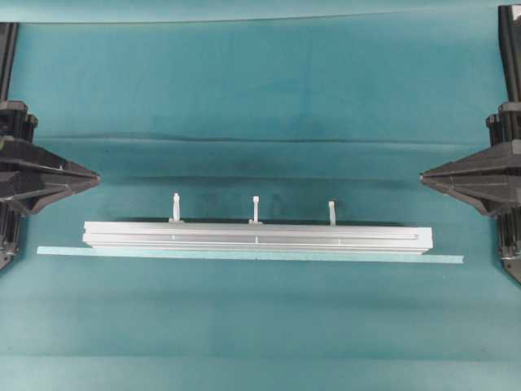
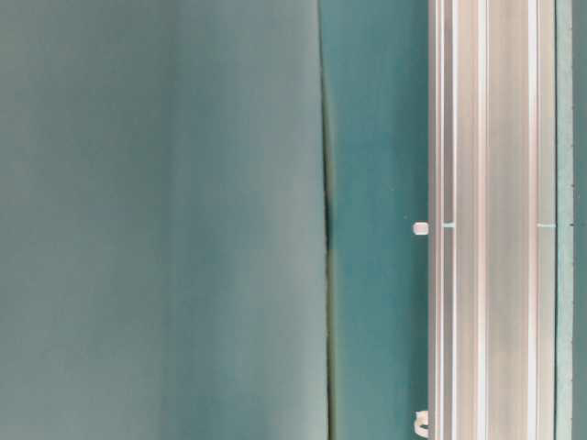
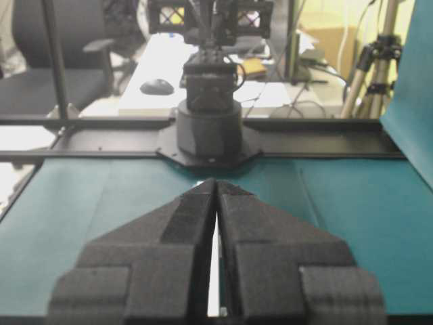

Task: Lift the large metal rail with both hands.
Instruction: 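Move both grippers down over the two ends of the silver rail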

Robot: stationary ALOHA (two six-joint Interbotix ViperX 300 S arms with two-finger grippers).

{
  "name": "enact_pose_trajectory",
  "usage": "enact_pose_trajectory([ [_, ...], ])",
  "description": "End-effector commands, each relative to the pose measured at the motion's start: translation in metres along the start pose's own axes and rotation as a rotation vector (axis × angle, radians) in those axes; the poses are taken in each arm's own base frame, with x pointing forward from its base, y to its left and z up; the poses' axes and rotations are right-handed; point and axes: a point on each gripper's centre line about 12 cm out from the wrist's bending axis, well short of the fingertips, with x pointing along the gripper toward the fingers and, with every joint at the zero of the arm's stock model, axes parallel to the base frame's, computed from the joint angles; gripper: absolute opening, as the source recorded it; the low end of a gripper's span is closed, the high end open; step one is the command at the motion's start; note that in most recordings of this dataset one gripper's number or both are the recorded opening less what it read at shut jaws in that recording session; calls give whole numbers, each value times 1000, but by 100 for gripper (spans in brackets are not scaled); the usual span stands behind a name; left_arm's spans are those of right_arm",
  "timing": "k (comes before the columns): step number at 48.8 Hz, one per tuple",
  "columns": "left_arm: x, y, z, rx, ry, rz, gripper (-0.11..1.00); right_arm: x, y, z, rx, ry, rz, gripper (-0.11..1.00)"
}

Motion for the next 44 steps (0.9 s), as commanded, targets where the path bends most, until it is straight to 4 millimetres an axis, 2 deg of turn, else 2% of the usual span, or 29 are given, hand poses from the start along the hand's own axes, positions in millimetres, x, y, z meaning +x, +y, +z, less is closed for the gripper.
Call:
enact_pose_trajectory([
  [1,10,-1,5,-33,17,-7,14,3,-2,0,8,4,-11,11],
  [3,13,-1,4,-42,40,-4,13,5,-3,-2,35,27,-18,11],
  [8,19,-1,3,-72,95,-1,1,8,-4,-6,90,119,-30,0],
  [11,23,-1,3,-91,118,-1,-1,10,-4,-8,100,178,-30,0],
  [21,33,-1,-2,-111,229,6,-1,16,-6,-12,160,360,-53,0],
  [31,41,0,-11,-120,461,31,-1,23,-4,-26,194,551,-66,0],
  [44,54,5,-41,-159,770,85,-1,38,-4,-50,245,826,-102,0],
])
